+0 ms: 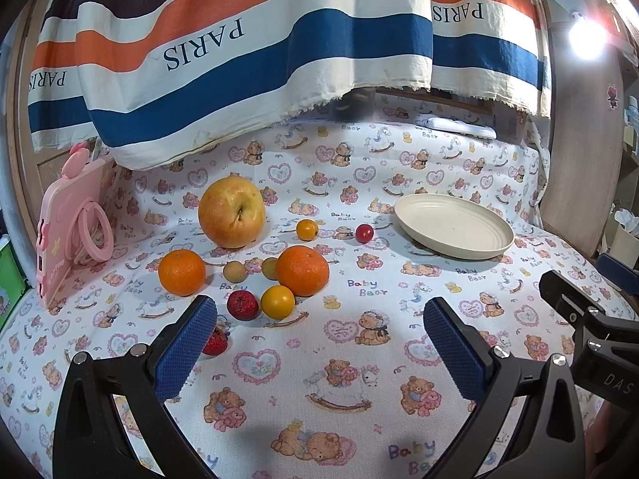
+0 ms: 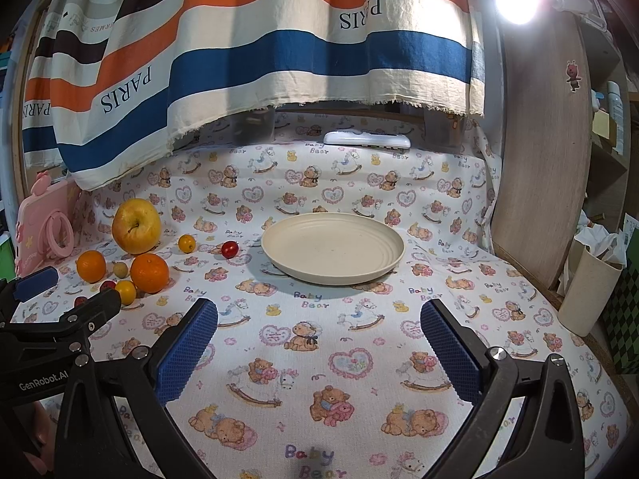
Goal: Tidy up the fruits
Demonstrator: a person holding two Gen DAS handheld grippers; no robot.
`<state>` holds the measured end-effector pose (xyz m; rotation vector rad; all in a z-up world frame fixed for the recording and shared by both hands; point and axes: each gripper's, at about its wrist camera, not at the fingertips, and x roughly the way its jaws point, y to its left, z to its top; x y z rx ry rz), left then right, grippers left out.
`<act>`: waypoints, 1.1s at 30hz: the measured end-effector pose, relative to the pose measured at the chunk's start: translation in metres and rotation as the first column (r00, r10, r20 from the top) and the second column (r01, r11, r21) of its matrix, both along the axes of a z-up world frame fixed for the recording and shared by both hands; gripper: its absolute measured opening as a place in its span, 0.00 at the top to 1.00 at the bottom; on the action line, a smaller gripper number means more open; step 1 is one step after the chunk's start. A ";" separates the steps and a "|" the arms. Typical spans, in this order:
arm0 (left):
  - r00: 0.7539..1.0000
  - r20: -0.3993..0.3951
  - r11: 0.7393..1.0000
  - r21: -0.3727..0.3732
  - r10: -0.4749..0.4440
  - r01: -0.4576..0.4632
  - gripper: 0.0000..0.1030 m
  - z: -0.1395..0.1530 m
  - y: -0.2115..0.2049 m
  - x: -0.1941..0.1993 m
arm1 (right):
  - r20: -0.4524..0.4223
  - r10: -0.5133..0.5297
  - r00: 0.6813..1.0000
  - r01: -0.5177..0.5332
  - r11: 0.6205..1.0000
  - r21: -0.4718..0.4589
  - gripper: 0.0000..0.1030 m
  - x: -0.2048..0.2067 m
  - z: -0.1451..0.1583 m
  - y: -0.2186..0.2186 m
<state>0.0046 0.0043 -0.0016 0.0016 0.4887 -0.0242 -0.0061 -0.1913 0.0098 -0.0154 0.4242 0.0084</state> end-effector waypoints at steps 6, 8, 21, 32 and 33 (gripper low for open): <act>1.000 0.009 1.000 0.001 0.000 0.000 0.00 0.001 0.000 0.000 | 0.000 0.000 1.000 0.000 1.000 0.000 0.00 0.000 0.001 0.000; 1.000 0.016 1.000 0.005 -0.001 0.001 0.00 0.003 -0.001 -0.002 | -0.001 0.000 1.000 0.000 1.000 0.000 0.00 0.000 0.001 0.000; 1.000 0.024 1.000 0.009 -0.001 0.001 0.00 0.005 -0.002 -0.004 | -0.002 0.000 1.000 0.000 1.000 0.000 0.00 0.000 0.002 0.000; 1.000 0.030 1.000 0.009 -0.001 0.000 0.00 0.007 -0.002 -0.005 | -0.003 0.000 1.000 0.000 1.000 0.000 0.00 0.000 0.002 0.000; 1.000 0.030 1.000 0.008 -0.001 0.000 0.00 0.007 -0.002 -0.004 | -0.002 0.000 1.000 0.000 1.000 0.000 0.00 0.000 0.002 0.001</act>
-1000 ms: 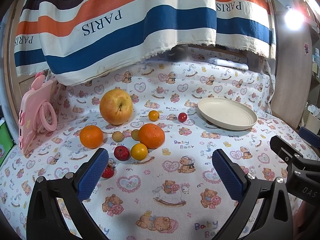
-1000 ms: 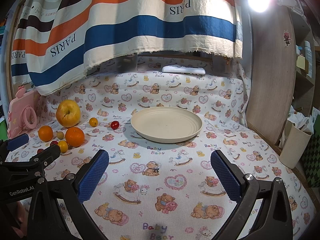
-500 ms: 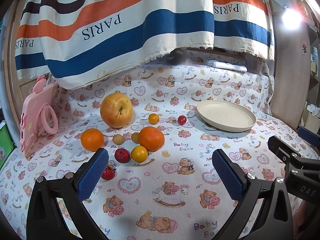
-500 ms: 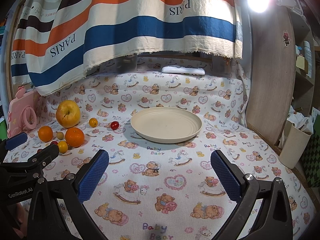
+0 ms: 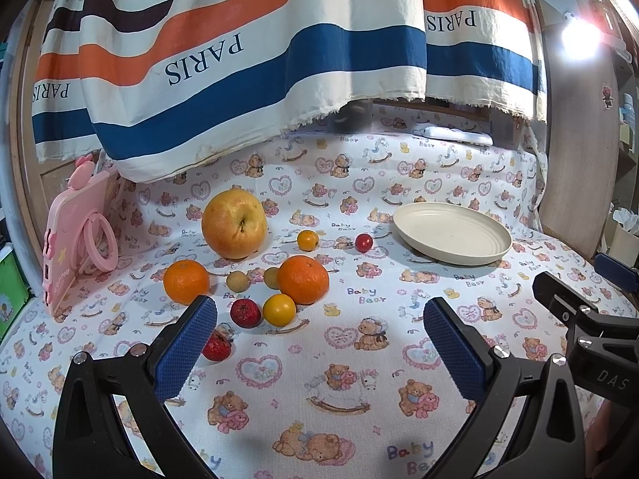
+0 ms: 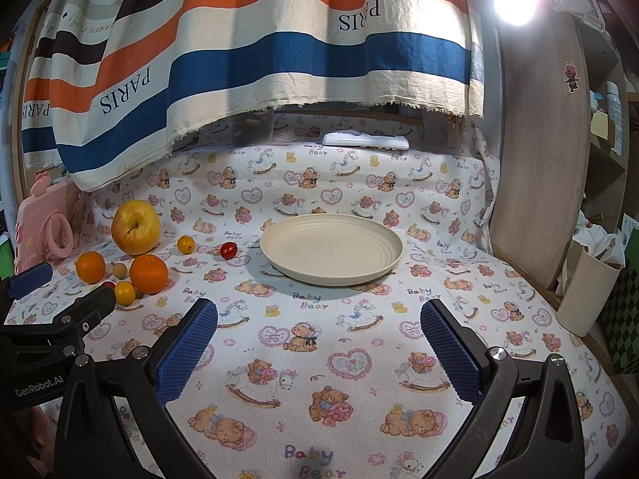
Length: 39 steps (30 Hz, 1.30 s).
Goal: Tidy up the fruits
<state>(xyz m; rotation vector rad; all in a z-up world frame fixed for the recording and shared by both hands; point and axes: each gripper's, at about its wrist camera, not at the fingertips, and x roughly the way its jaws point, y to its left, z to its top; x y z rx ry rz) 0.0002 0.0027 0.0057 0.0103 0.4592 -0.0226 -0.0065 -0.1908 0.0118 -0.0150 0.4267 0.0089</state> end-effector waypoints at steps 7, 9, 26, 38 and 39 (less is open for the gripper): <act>1.000 0.001 1.000 0.002 0.001 -0.001 0.00 -0.001 0.000 -0.001 | -0.002 0.000 1.000 0.000 1.000 -0.001 0.00 0.000 0.000 0.002; 1.000 0.003 1.000 0.004 0.003 -0.003 0.00 0.000 0.000 -0.001 | -0.006 0.002 1.000 -0.002 1.000 0.000 0.00 0.001 -0.002 -0.001; 1.000 0.011 0.999 0.029 0.016 -0.017 0.00 -0.003 -0.003 -0.003 | 0.010 0.003 1.000 -0.003 1.000 0.000 0.00 -0.004 0.000 -0.001; 0.994 0.101 0.999 -0.004 -0.045 0.046 0.00 0.001 -0.002 -0.021 | 0.017 0.000 1.000 0.000 1.000 0.000 0.00 -0.006 0.002 0.000; 0.992 0.116 0.999 -0.006 -0.053 0.054 0.00 0.002 -0.001 -0.024 | 0.023 -0.001 1.000 0.001 1.000 0.001 0.00 -0.006 0.003 0.000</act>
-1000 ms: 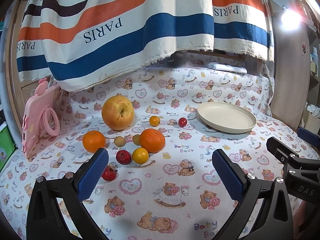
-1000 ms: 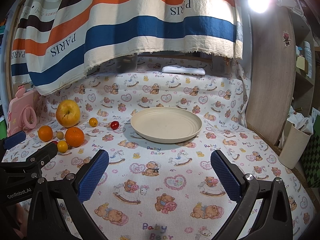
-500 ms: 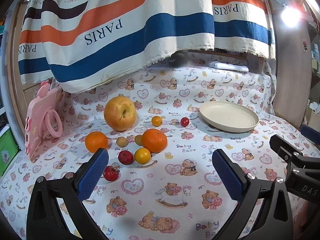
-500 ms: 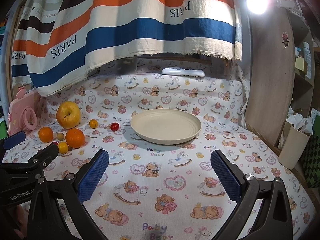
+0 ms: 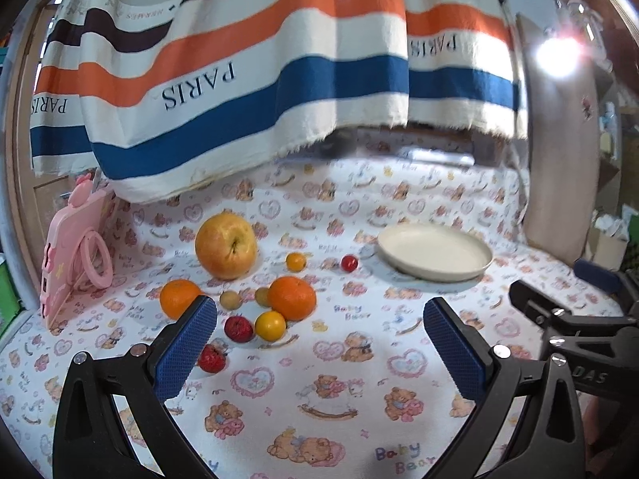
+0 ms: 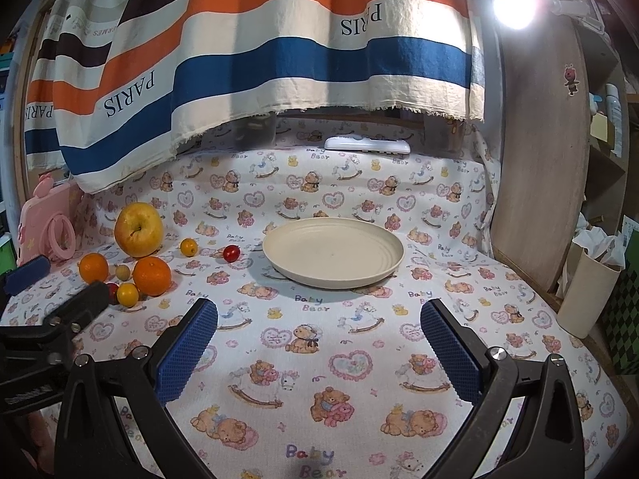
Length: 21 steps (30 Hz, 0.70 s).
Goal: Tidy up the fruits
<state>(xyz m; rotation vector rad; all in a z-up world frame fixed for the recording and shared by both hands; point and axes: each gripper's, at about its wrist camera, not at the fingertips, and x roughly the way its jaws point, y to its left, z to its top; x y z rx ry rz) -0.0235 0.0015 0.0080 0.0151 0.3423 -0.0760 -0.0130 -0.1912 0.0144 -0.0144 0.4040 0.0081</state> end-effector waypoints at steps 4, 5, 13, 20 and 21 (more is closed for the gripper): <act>0.998 0.030 0.999 -0.013 -0.047 0.048 0.00 0.009 0.004 -0.007 | 0.014 0.010 1.000 -0.010 1.000 0.000 0.00 -0.002 0.001 0.001; 0.998 0.032 0.998 -0.023 -0.052 0.053 0.00 0.012 0.007 -0.010 | 0.013 0.012 1.000 -0.012 1.000 0.001 0.00 -0.002 0.001 0.000; 0.980 0.198 0.991 -0.121 -0.029 0.054 0.00 0.050 0.045 -0.050 | 0.022 0.058 0.998 -0.059 0.998 0.011 0.00 -0.005 0.003 0.002; 0.978 0.202 0.995 -0.084 -0.042 0.060 0.00 0.069 0.061 -0.056 | 0.012 0.052 0.999 -0.053 0.997 0.063 0.00 -0.010 0.016 -0.011; 0.979 0.199 0.994 -0.093 -0.045 0.064 0.00 0.072 0.063 -0.056 | 0.014 0.045 0.999 -0.046 0.997 0.060 0.00 -0.011 0.018 -0.012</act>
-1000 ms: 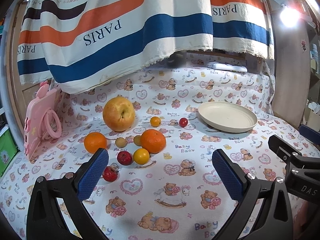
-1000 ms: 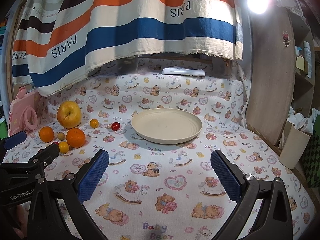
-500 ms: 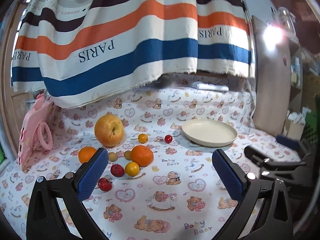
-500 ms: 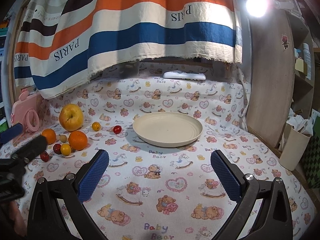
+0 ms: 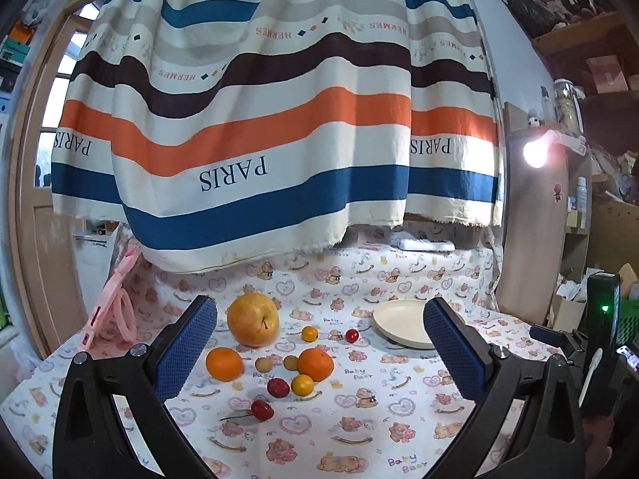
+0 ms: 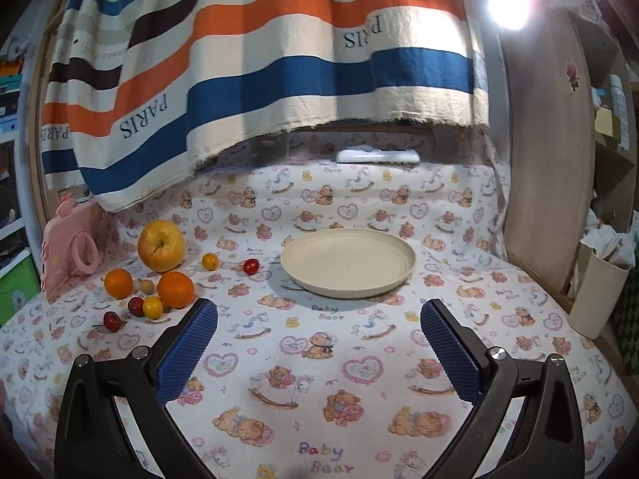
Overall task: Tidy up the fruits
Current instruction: 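Move the left gripper down over the orange beside the yellow apple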
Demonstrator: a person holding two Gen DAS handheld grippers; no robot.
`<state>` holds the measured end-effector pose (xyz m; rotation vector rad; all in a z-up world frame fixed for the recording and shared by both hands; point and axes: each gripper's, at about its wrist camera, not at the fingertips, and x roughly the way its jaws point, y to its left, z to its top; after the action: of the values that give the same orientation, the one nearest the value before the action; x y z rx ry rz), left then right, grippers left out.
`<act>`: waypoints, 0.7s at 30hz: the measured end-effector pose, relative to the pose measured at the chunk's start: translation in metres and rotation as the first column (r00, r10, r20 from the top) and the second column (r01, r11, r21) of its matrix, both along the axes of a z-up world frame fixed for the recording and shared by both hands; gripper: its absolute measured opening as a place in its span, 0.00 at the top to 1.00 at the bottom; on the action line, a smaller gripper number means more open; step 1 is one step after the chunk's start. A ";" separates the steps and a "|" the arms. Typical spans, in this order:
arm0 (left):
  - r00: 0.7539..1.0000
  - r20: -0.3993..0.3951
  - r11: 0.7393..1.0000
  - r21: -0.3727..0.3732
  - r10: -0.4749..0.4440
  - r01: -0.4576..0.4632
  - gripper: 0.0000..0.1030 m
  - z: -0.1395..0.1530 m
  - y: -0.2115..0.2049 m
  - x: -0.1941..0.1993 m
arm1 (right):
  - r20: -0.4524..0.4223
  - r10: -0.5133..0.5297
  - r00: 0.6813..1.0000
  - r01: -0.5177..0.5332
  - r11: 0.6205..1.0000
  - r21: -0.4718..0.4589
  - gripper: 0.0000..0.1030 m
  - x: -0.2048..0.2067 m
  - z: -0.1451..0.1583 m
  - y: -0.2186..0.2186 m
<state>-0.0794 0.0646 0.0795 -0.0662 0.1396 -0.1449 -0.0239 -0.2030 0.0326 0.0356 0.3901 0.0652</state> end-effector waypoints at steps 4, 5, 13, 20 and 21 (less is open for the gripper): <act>1.000 0.002 1.000 -0.008 -0.026 0.026 0.00 0.011 0.004 0.001 | 0.038 -0.019 0.999 0.021 0.999 -0.033 0.00 -0.007 0.022 0.000; 1.000 0.002 1.000 -0.001 -0.026 0.026 0.00 0.014 0.004 0.002 | 0.043 -0.010 0.999 0.012 0.999 -0.030 0.00 -0.008 0.027 0.000; 0.999 0.008 0.999 0.003 -0.049 0.049 0.00 0.040 0.004 0.018 | 0.073 -0.040 0.997 0.041 0.999 -0.010 0.00 0.003 0.078 0.006; 0.994 0.107 0.997 0.073 0.021 -0.029 0.00 0.065 0.001 0.035 | 0.085 0.035 0.996 -0.042 0.996 0.078 0.00 0.033 0.114 0.003; 0.993 0.113 0.996 0.081 0.027 -0.036 0.00 0.067 0.000 0.039 | 0.080 0.045 0.996 -0.051 0.995 0.081 0.00 0.038 0.116 0.004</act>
<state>-0.0400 0.0644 0.1469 0.0223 0.0324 -0.1111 0.0142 -0.1993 0.1485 0.1054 0.3097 0.1297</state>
